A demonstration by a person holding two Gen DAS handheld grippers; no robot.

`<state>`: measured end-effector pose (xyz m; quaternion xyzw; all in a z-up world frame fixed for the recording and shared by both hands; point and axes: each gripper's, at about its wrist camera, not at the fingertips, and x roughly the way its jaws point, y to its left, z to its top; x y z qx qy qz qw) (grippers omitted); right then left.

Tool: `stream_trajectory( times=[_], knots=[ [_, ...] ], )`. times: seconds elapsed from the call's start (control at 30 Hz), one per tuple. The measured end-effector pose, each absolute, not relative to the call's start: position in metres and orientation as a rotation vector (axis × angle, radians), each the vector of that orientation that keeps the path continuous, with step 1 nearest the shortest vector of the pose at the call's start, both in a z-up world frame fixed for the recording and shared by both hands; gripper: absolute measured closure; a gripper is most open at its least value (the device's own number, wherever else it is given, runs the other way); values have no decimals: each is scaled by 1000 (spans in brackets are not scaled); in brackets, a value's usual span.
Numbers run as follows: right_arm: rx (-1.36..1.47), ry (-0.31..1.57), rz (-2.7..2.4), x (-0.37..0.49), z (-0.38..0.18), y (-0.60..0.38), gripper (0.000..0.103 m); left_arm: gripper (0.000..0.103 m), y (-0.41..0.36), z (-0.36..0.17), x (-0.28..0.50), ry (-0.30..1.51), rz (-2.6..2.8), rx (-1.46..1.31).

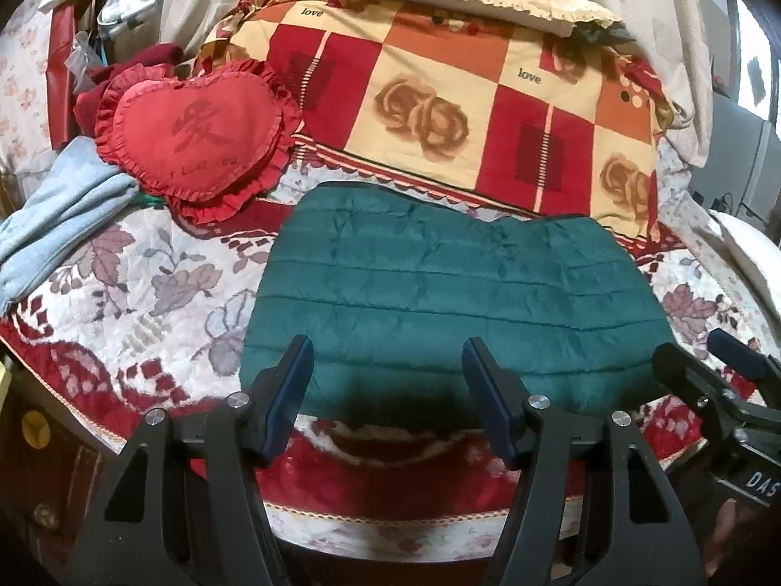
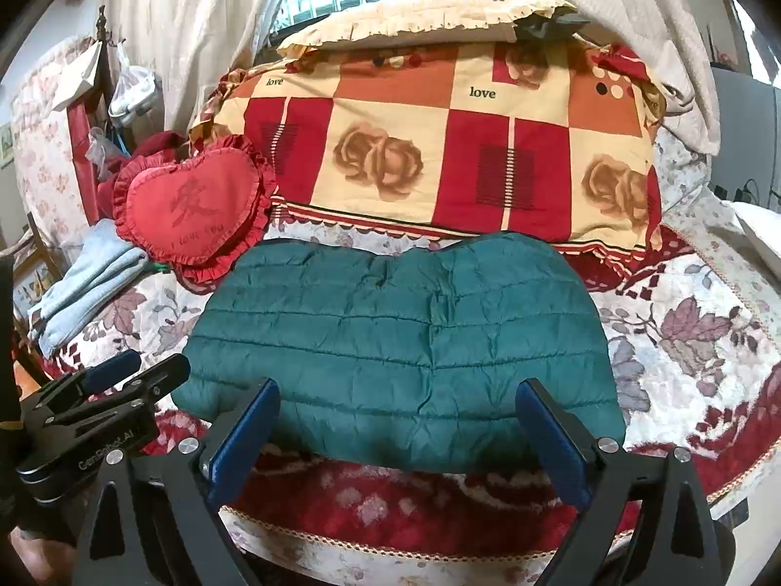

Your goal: Fold large clothes

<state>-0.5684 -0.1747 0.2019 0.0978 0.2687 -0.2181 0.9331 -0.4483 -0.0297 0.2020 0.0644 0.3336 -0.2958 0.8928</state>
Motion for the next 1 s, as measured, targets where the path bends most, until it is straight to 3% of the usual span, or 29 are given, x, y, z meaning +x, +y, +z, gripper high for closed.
stream_trajectory(
  times=[1.0],
  knots=[
    [221, 540, -453, -578, 202, -171, 3, 39, -29, 206, -459, 673, -598, 148]
  ],
)
